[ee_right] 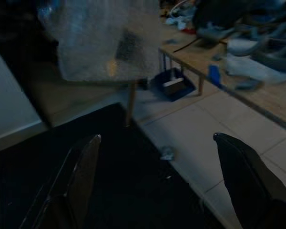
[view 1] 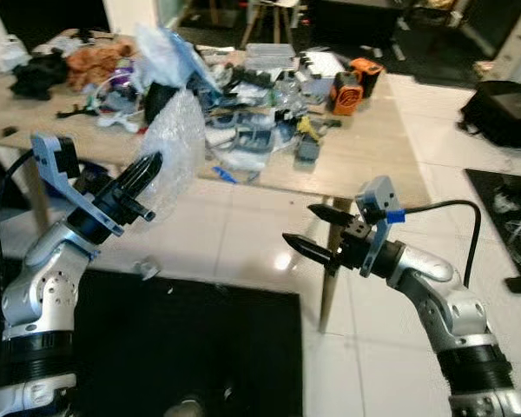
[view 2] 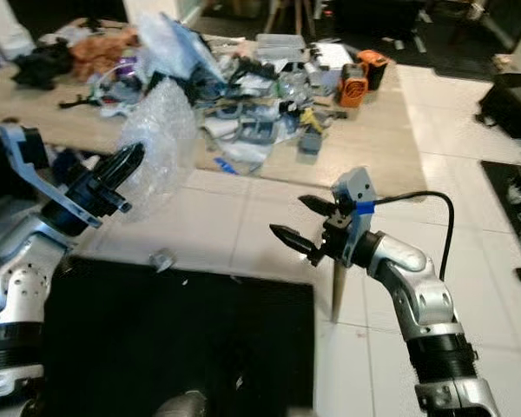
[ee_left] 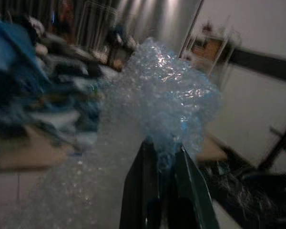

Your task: Picking trash to rubbish bin

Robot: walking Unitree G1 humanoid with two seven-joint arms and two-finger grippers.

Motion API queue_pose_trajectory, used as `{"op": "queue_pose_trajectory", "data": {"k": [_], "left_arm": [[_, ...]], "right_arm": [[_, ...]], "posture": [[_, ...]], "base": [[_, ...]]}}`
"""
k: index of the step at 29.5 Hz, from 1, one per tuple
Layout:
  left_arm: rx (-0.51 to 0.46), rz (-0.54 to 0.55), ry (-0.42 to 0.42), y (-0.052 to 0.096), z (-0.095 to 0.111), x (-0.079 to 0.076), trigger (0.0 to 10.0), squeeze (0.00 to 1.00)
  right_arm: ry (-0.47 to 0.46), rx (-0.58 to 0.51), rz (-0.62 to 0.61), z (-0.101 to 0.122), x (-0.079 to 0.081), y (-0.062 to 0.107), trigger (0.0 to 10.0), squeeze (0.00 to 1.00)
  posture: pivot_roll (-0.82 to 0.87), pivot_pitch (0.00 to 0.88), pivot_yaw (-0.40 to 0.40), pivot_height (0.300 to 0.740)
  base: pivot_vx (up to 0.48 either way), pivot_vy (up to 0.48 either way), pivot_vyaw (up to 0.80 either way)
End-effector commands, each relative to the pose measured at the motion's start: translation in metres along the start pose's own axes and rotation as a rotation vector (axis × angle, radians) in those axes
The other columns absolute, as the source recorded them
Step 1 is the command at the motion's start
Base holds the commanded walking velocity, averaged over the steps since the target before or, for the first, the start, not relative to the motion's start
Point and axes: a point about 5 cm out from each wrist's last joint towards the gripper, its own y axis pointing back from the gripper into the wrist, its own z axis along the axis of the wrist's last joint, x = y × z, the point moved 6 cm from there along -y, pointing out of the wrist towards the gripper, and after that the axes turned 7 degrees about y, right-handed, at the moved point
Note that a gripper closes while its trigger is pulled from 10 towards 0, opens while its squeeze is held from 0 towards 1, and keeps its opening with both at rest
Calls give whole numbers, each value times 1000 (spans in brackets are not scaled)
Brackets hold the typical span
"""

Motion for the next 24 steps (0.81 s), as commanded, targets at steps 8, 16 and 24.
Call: {"op": "queue_pose_trajectory", "data": {"k": [8, 16, 24], "left_arm": [[13, 7, -8, -18, -15, -6, 10000, 0], [-13, 72, -14, -39, -26, -9, 10000, 0], [64, 120, -65, -49, -56, -13, 10000, 0]], "right_arm": [[-22, -32, 12, 4, 1, 1, 10000, 0], [-61, -91, 19, 10, 4, 0, 10000, 0], [-71, -110, 29, 12, 8, -4, 10000, 0]], "posture": [[-83, 0, -29, 740], [-81, 0, -25, 740], [-80, 0, -24, 740]], "base": [[-317, 0, 0], [-30, 0, 497], [0, 0, 684]]}}
